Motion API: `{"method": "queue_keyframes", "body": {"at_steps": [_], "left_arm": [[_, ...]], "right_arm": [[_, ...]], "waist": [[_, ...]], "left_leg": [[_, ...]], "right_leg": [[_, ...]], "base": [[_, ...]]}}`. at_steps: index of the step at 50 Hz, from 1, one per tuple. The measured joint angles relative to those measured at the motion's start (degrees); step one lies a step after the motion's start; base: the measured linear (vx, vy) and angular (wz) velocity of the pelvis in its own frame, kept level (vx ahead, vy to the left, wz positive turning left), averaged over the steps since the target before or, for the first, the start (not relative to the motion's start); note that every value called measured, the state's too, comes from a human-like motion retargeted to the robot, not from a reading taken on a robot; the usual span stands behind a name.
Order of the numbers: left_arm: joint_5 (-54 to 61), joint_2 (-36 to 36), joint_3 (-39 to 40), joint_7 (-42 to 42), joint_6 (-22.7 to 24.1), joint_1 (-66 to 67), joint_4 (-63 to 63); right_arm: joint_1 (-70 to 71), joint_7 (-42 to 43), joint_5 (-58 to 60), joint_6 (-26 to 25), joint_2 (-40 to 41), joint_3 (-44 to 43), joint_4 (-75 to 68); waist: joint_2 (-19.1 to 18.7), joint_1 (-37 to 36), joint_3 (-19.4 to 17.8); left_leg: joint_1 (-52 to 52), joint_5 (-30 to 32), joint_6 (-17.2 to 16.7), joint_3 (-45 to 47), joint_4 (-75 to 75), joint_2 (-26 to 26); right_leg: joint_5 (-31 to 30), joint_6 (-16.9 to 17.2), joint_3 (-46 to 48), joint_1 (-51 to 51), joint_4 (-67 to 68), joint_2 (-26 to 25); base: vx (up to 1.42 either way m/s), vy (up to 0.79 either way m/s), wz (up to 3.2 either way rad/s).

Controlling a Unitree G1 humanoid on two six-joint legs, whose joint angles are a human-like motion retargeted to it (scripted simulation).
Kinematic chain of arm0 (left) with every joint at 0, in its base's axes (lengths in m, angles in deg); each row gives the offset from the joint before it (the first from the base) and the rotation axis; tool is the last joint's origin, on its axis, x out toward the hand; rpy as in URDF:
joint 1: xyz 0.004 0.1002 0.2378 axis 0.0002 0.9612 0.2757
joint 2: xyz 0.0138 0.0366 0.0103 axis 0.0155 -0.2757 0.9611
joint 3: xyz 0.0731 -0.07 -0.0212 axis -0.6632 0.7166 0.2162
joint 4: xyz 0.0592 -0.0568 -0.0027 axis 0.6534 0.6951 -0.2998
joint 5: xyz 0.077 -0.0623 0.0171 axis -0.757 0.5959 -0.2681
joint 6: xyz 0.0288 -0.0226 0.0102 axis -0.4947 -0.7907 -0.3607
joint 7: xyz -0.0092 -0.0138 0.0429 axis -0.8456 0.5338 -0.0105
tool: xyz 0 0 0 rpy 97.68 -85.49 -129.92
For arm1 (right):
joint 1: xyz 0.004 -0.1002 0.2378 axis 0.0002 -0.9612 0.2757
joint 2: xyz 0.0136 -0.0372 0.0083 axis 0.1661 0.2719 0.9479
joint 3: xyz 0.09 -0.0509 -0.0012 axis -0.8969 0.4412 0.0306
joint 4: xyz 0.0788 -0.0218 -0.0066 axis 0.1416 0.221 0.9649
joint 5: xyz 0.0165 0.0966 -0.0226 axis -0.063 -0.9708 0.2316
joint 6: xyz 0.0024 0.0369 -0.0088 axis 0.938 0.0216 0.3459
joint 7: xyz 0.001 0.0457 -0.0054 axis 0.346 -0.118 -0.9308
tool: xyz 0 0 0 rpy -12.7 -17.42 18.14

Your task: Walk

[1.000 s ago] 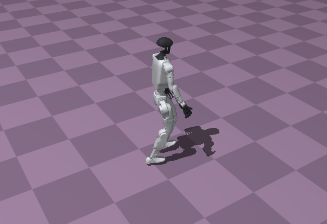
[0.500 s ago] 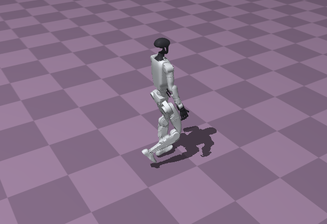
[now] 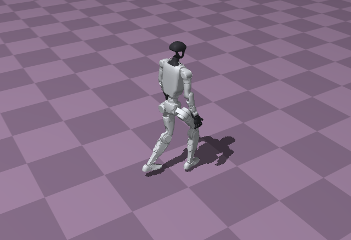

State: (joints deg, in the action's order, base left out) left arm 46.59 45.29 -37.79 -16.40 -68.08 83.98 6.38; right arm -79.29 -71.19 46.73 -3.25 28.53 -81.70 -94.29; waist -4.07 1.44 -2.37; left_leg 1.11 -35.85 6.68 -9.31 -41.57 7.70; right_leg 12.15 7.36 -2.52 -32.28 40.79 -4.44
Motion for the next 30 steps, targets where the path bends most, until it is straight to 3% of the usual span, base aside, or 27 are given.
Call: {"method": "queue_keyframes", "body": {"at_steps": [5, 8, 12, 18, 25, 30], "left_arm": [[2.3, 0.2, 0.5, -0.9, -0.2, 2.9, 2.1], [2.5, 0.6, 0.4, -0.7, 0.1, 3.4, 1.1], [2.1, 0.7, 0.5, 0.2, 0.4, 3.0, -0.9], [0.9, -0.7, 0.4, 0.8, 1.0, 2.7, -2.1], [-1.1, -2.4, -0.6, 0.3, 1.0, 3.3, -2.0], [-2.5, -2.7, -1.3, -0.1, 0.8, 4.0, -1.6]], "right_arm": [[-1.3, 0.9, -0.6, 0.6, -0.8, 0.5, 1.1], [-1.5, 1.6, -0.3, 1.0, -1.9, 1.1, 2.6], [-0.3, 2.1, 1.0, 1.1, -3.8, 1.8, 4.4], [2.8, 2.7, 2.6, 1.6, -5.6, 3.1, 7.1], [5.1, 3.2, 5.1, 2.7, -5.0, 5.3, 9.9], [5.6, 2.5, 7.4, 2.8, -3.5, 7.3, 10.3]], "waist": [[-4.7, -1.6, 0.1], [-5.4, -2.9, 0.2], [-4.7, -4.8, -0.4], [-2.2, -6.1, -1.9], [0.8, -5.2, -1.8], [2.3, -4.5, -0.4]], "left_leg": [[-7.4, 10.9, -6.3, 2.1, -21.4, -7.8], [-14.4, 12.2, -4.9, 6.1, -32.4, -13.1], [-22.8, 8.0, -1.9, 10.5, -37.2, -16.1], [-29.9, 4.7, -2.3, 16.4, -23.8, -13.7], [-32.2, 9.7, -5.5, 22.5, 3.1, -9.7], [-32.8, 11.3, -5.6, 26.1, 14.2, -8.7]], "right_leg": [[3.1, -4.5, 4.0, 6.1, -1.0, -4.1], [6.0, -6.3, 6.0, 9.4, -1.9, -4.3], [9.3, -7.4, 7.7, 14.4, -4.1, -3.4], [13.7, -7.6, 8.9, 22.3, -7.5, -0.8], [17.5, -7.4, 11.3, 29.0, -11.0, 1.9], [20.4, -7.0, 12.5, 31.3, -10.6, 2.5]], "base": [[0.41, -0.11, 0.55], [0.40, -0.15, 0.75], [0.41, -0.17, 0.67], [0.40, -0.15, 0.45], [0.39, -0.07, 0.42], [0.44, 0.01, 0.28]]}}
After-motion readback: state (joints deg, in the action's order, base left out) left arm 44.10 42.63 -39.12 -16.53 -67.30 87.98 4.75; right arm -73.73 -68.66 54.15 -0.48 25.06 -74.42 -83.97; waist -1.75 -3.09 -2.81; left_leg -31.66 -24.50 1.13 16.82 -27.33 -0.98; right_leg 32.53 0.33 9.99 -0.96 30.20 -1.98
